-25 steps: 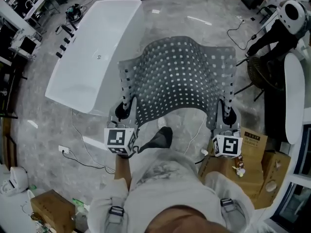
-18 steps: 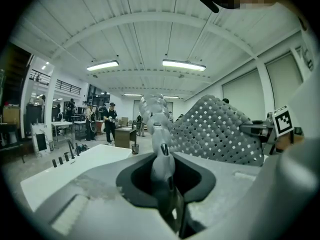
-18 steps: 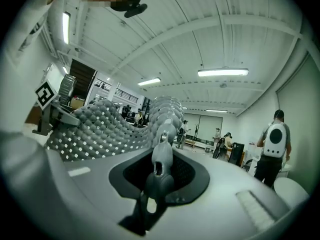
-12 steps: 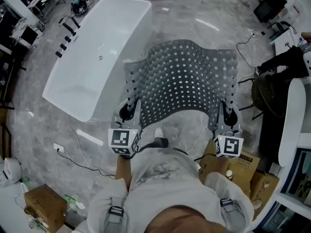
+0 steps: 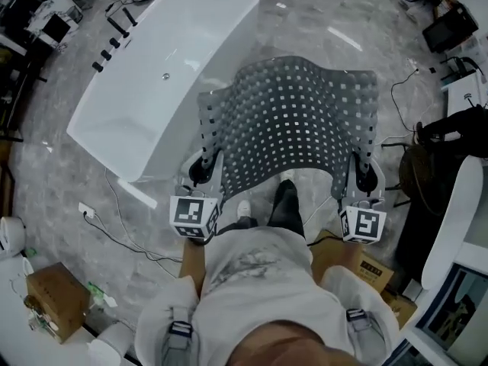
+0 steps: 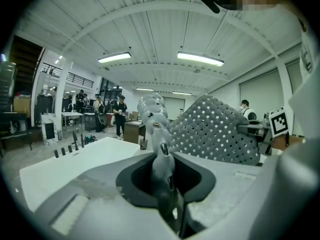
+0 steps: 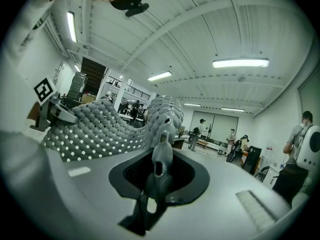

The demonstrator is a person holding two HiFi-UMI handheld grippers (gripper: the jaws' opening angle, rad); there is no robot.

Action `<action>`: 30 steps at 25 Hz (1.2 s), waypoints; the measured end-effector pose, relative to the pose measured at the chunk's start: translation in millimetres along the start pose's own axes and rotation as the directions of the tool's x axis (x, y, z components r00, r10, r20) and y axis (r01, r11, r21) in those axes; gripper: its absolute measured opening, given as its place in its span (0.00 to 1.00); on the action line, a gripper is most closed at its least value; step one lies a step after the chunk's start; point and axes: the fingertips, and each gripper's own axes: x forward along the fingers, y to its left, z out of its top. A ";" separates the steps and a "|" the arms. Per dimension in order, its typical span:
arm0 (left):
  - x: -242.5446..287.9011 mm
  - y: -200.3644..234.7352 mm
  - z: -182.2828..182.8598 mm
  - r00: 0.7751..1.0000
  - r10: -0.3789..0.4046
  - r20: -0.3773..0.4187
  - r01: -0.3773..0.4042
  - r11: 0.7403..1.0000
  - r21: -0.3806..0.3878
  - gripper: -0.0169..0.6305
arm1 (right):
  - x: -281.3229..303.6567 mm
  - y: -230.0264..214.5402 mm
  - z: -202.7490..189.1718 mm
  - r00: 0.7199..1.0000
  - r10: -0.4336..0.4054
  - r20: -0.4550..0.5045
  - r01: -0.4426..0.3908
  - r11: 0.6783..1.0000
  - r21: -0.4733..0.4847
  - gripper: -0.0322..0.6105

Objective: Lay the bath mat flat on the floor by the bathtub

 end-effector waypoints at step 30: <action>-105.7 -147.6 104.2 0.945 0.327 -0.011 -0.311 0.887 -0.340 0.12 | -24.8 -110.4 181.6 0.914 0.398 -0.071 -0.405 0.895 -0.188 0.15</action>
